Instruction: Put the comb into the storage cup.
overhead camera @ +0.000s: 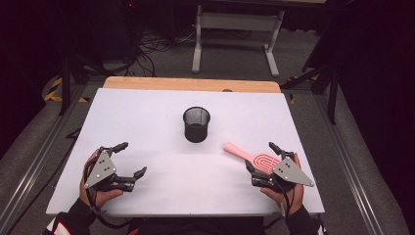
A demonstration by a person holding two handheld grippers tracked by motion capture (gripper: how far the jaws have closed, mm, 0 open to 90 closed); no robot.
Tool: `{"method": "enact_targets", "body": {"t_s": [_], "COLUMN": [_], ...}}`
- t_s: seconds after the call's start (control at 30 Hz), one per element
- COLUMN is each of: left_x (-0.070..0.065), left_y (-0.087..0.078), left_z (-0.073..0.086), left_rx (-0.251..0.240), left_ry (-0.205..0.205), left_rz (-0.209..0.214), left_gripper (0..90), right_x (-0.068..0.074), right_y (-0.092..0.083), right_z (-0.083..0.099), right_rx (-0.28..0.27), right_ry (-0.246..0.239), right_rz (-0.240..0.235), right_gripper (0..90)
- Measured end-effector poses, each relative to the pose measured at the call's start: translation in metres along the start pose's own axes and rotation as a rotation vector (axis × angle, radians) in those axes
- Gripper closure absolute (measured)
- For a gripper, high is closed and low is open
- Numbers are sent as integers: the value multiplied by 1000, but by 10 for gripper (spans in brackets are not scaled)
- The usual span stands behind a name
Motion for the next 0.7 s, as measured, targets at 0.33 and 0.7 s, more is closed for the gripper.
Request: {"method": "enact_targets", "body": {"t_s": [0.33, 0.7], "left_x": [2, 1], "left_y": [-1, -1], "left_z": [2, 2], "left_rx": [2, 3], "left_ry": [2, 12], "left_rz": [-2, 2], "left_gripper": [65, 68], "right_x": [-4, -15], "right_y": [2, 15], "right_z": [-1, -10], "right_rx": [12, 30], "right_ry": [21, 98], "right_rz": [24, 42], "right_gripper": [151, 406]}}
Point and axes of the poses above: each handheld gripper's, and its own axes: y roughly forward along the jaws, z roughly out of its underside, x roughly to its left, the point moved 4 cm from there along y, roughly forward along the jaws, and after that the axes turned 9 degrees about -z, right-handed, at the moved point
